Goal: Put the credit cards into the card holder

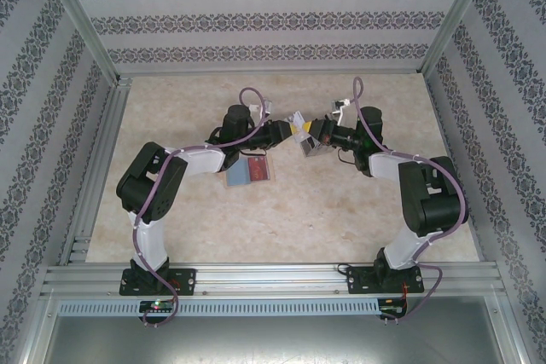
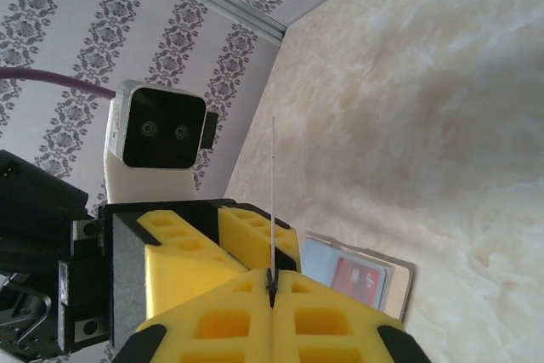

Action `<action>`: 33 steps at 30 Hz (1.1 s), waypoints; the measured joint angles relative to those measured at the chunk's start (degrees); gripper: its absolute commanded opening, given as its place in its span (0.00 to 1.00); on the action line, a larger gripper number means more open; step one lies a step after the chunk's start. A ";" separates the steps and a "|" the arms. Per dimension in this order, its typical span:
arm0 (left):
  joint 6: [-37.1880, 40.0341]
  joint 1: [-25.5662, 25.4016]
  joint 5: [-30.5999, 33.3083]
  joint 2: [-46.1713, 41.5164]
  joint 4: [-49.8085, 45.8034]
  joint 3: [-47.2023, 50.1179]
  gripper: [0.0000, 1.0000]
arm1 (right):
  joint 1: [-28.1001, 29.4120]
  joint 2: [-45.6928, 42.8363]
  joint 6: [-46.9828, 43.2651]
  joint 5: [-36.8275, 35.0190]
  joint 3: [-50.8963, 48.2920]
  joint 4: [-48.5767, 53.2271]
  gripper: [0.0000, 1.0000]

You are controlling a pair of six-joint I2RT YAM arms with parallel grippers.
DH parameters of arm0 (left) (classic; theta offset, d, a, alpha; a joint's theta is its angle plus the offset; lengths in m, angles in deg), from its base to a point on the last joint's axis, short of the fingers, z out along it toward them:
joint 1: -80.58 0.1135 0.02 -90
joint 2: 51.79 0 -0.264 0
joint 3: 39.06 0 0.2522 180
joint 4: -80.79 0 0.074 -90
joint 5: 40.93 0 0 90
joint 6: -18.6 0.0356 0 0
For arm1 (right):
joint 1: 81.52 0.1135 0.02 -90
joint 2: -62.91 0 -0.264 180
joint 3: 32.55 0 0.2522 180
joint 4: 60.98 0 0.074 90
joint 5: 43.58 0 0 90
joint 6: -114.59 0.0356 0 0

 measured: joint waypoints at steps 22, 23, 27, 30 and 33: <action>-6.82 1.20 0.20 0.11 9.53 2.86 0.00 | 0.09 4.31 5.46 0.61 0.02 -7.65 0.30; -6.95 1.33 0.22 0.11 10.21 3.28 0.00 | 0.20 4.42 5.33 0.63 0.02 -7.26 0.34; -6.91 3.17 -0.02 -0.42 10.21 5.88 0.00 | 0.42 4.44 5.05 0.61 0.02 -6.19 0.38; -5.22 5.53 -0.68 -3.04 6.80 9.01 0.00 | 0.39 4.44 4.22 0.59 0.02 -5.42 0.38; -1.18 7.98 -1.60 -8.13 -0.15 12.17 0.00 | 0.42 4.42 3.65 0.42 0.02 -4.44 0.38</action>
